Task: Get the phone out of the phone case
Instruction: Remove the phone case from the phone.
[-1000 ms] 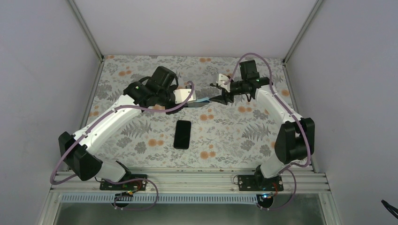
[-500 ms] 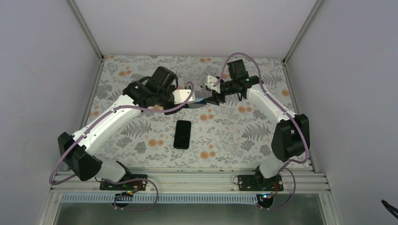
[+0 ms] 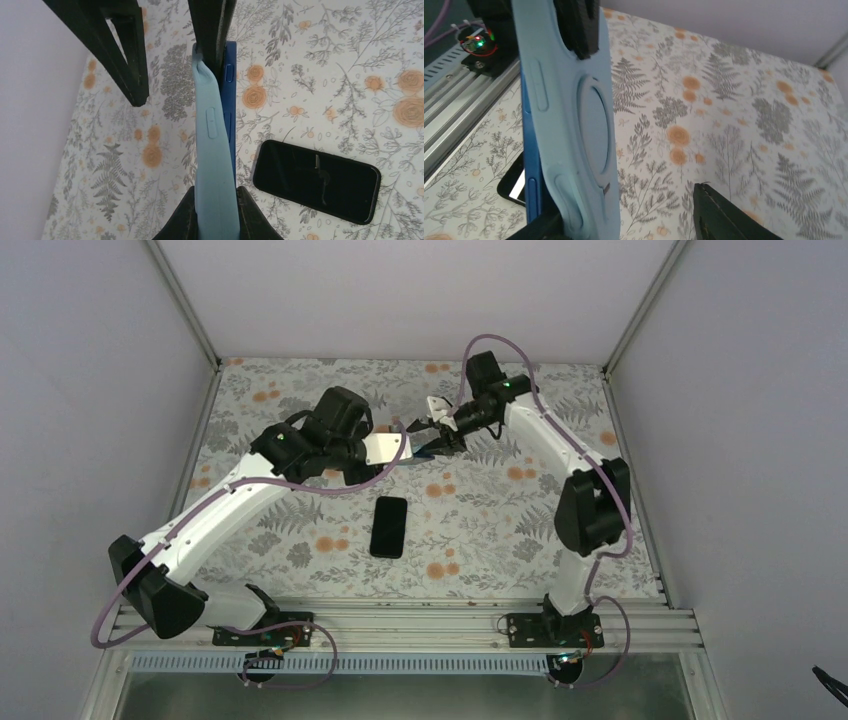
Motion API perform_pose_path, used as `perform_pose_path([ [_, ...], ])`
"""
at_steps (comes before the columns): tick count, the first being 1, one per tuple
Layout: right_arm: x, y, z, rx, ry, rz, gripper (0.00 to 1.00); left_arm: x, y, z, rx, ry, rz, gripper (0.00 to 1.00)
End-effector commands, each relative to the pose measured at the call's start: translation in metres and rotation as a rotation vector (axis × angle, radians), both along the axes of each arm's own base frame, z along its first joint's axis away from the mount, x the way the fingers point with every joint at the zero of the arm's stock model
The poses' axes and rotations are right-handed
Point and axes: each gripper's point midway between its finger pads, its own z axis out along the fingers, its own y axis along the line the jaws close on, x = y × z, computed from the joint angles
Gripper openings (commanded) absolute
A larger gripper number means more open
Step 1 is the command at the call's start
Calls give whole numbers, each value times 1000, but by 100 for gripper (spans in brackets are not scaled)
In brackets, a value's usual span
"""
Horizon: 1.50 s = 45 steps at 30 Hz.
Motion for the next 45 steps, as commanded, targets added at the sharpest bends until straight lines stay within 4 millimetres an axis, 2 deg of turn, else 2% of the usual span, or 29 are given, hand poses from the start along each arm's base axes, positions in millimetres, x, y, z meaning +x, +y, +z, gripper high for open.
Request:
perform_pose_path([
  [1,-87,32,30,149,347,295,53,57,-36,130,-376,-485,26,2],
  [5,-118,48,22,96,311,378,49,72,-34,147,-403,-588,66,2],
  [10,-124,56,40,161,363,402,40,87,-31,166,-447,-685,131,2],
  [16,-132,61,34,147,422,413,33,90,-20,209,-555,-806,206,2],
  [20,-134,64,37,185,493,421,36,92,-15,225,-596,-831,240,2],
  [25,-148,71,40,172,457,463,53,92,-11,235,-626,-850,267,2],
  [26,-150,72,40,169,453,467,52,91,-10,237,-629,-851,266,2],
  [27,-150,73,39,165,454,468,45,90,-11,237,-624,-847,260,2],
  [29,-149,75,37,151,457,461,22,88,-10,239,-626,-847,257,2],
  [31,-147,77,35,135,465,451,8,87,-8,238,-620,-850,260,2],
  [32,-147,77,34,129,468,449,4,86,-7,238,-619,-853,260,2],
  [37,-148,73,34,118,444,449,3,78,-4,229,-596,-833,238,2],
  [42,-133,66,41,113,406,392,3,64,-6,210,-534,-787,164,3],
  [45,-110,60,35,88,378,305,3,50,-6,199,-488,-765,100,17],
])
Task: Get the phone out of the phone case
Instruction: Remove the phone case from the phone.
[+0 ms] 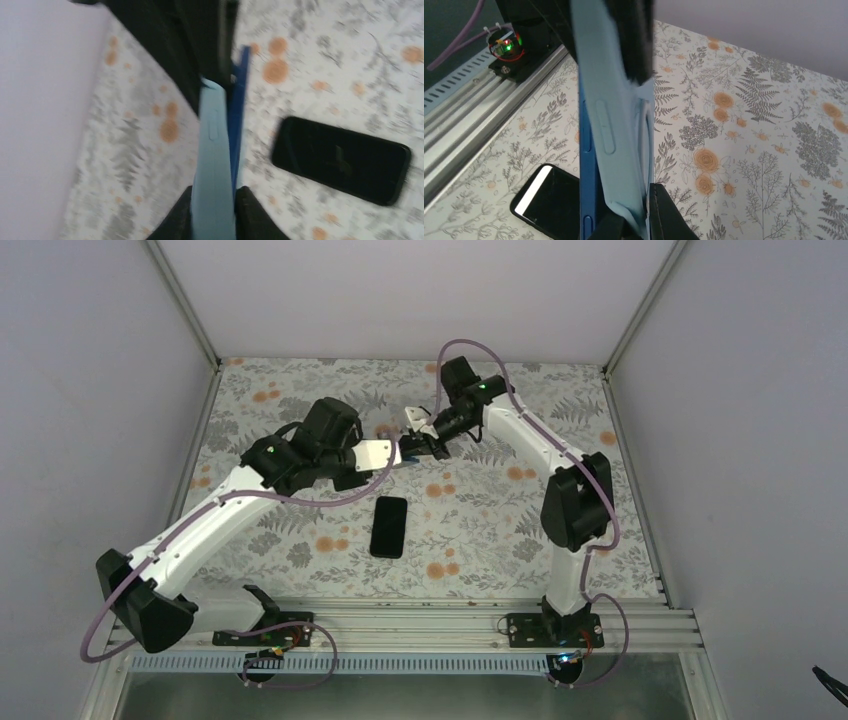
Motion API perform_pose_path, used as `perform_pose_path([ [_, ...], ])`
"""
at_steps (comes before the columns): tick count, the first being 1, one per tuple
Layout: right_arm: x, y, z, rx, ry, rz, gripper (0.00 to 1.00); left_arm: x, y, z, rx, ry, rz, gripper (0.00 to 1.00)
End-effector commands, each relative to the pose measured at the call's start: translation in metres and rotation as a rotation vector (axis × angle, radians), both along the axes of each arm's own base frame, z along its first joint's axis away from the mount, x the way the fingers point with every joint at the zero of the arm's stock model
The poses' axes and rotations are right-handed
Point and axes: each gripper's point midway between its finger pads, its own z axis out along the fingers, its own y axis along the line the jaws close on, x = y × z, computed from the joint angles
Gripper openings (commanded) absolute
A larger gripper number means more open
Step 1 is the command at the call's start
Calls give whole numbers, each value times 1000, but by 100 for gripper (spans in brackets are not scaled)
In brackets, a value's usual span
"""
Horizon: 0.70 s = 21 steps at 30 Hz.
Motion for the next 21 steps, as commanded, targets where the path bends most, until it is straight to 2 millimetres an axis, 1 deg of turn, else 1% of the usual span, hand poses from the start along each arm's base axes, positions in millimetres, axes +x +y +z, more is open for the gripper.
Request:
perform_pose_path([
  [1,-75,18,44,64,326,89,3,44,-33,210,-504,-734,-24,25],
  [2,-65,15,43,67,311,55,3,42,-32,206,-484,-722,-34,32],
  [3,-54,11,44,67,307,18,3,40,-31,203,-468,-707,-38,37],
  [4,-44,7,43,65,299,-21,3,39,-29,201,-455,-694,-36,39],
  [6,-23,-1,42,61,313,-105,3,36,-25,194,-425,-670,-31,41],
  [9,17,-16,36,33,362,-252,3,29,-15,190,-411,-681,-16,45],
  [10,28,-19,33,16,380,-292,3,28,-13,184,-402,-680,-15,47],
  [12,50,-23,22,-34,393,-393,3,24,-8,184,-403,-695,-11,51],
  [13,57,-24,22,-48,392,-426,3,23,-7,185,-407,-699,-8,55],
  [15,69,-25,27,-47,392,-478,3,23,-4,188,-416,-708,9,63],
  [18,89,-31,44,-4,411,-553,3,30,-4,185,-414,-730,38,69],
  [21,109,-41,69,73,431,-605,3,45,-8,170,-401,-732,85,72],
])
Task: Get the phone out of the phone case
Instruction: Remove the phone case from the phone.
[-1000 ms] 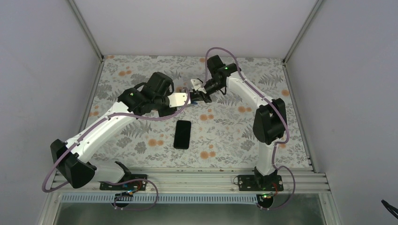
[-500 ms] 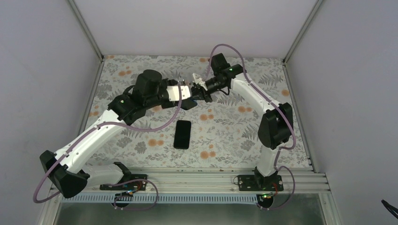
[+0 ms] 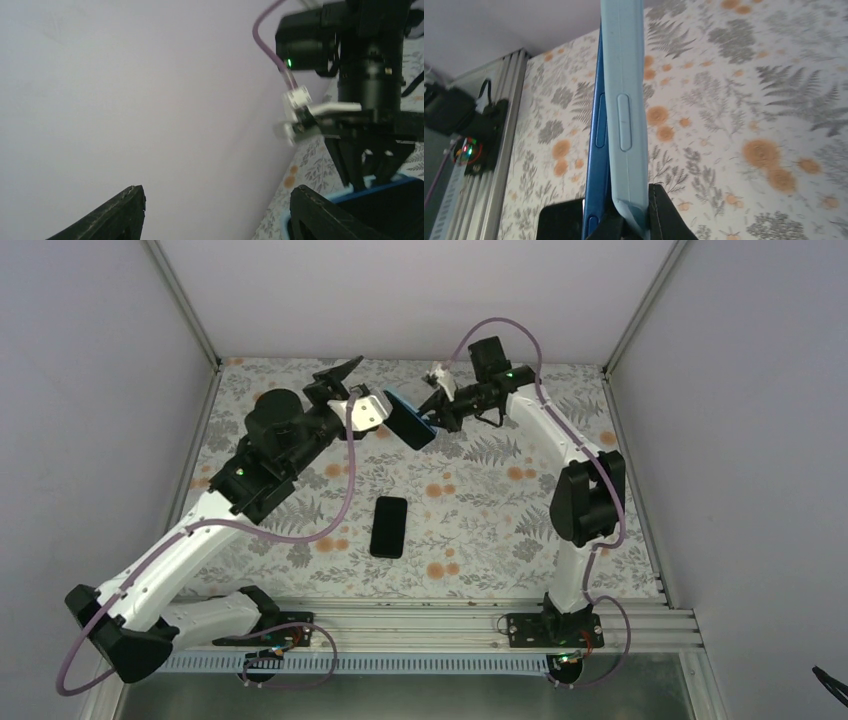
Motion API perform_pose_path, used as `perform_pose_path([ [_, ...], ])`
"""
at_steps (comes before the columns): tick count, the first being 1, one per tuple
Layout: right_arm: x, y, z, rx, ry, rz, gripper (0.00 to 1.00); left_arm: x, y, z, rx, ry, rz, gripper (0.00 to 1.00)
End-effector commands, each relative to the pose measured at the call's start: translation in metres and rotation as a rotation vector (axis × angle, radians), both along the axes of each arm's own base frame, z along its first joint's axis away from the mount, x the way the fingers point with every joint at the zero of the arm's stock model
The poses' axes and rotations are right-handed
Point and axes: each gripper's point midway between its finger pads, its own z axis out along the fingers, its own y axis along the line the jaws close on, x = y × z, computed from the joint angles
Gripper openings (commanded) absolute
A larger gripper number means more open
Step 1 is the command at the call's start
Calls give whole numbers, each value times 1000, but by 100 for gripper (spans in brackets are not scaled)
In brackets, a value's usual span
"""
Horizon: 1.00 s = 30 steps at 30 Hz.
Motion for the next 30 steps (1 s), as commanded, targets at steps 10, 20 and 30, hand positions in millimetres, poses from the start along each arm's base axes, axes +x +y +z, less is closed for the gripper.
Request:
perform_pose_path([
  [10,109,-40,127,296,-19,-595,3,61,-35,-52,-195,-42,135,84],
  [20,140,-59,127,293,30,-813,3,92,-101,-72,-255,110,16,88],
  [30,131,-71,149,328,-7,-868,3,126,-125,-110,-266,192,75,88],
])
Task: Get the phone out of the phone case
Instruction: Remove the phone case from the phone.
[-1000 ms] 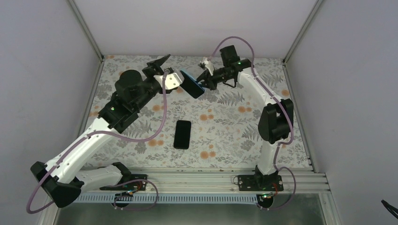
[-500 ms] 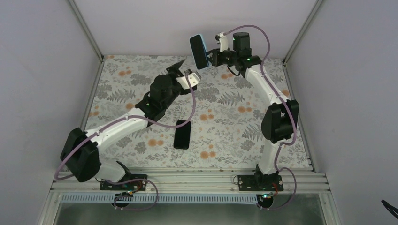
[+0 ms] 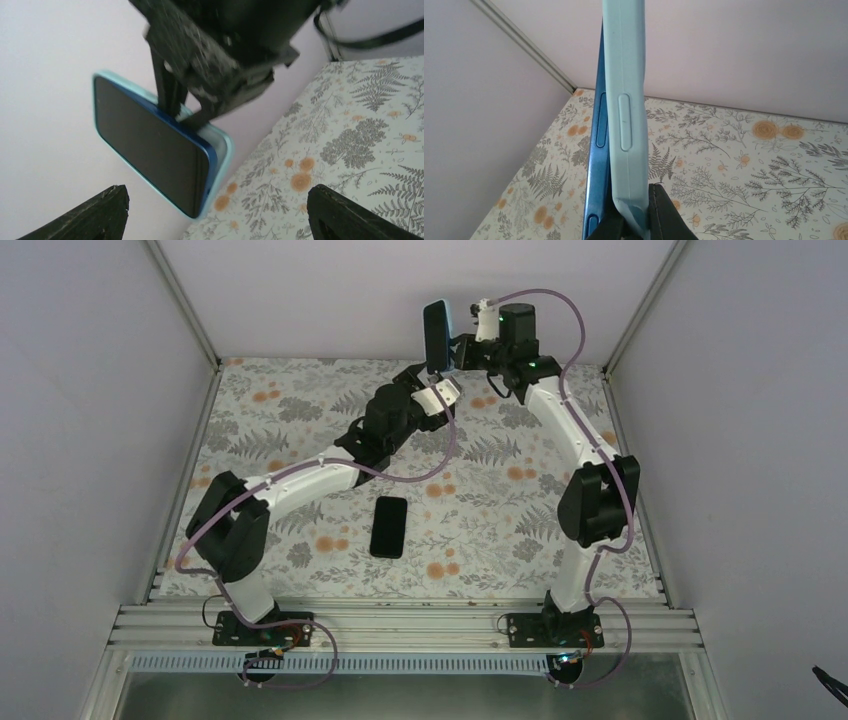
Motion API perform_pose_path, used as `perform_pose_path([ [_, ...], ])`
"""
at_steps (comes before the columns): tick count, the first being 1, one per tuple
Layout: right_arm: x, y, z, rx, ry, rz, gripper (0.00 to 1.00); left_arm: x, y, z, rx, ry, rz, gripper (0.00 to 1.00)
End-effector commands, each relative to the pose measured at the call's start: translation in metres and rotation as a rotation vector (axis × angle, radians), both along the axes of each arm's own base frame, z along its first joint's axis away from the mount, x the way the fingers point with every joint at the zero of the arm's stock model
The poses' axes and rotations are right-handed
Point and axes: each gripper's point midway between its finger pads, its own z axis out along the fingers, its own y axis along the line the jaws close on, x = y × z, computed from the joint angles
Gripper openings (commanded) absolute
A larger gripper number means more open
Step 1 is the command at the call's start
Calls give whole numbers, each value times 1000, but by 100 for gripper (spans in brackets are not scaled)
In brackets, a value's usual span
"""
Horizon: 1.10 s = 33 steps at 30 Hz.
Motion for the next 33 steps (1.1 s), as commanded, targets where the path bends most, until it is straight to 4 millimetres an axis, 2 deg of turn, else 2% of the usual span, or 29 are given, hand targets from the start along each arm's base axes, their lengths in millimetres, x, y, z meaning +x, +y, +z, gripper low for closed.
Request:
perform_pose_path([
  [1,-15,-5,72,72,-163,-24,3,11,-2,12,-86,3,45,88],
  [4,-19,-7,74,73,-171,-26,3,18,2,13,-116,9,86,88],
  [9,-27,-7,75,75,-177,-11,3,18,1,17,-140,14,86,88],
  [16,-26,-5,70,67,-173,-2,3,13,-1,25,-153,9,60,88],
  [33,-25,-2,58,61,-160,14,3,20,5,47,-183,-50,125,88],
])
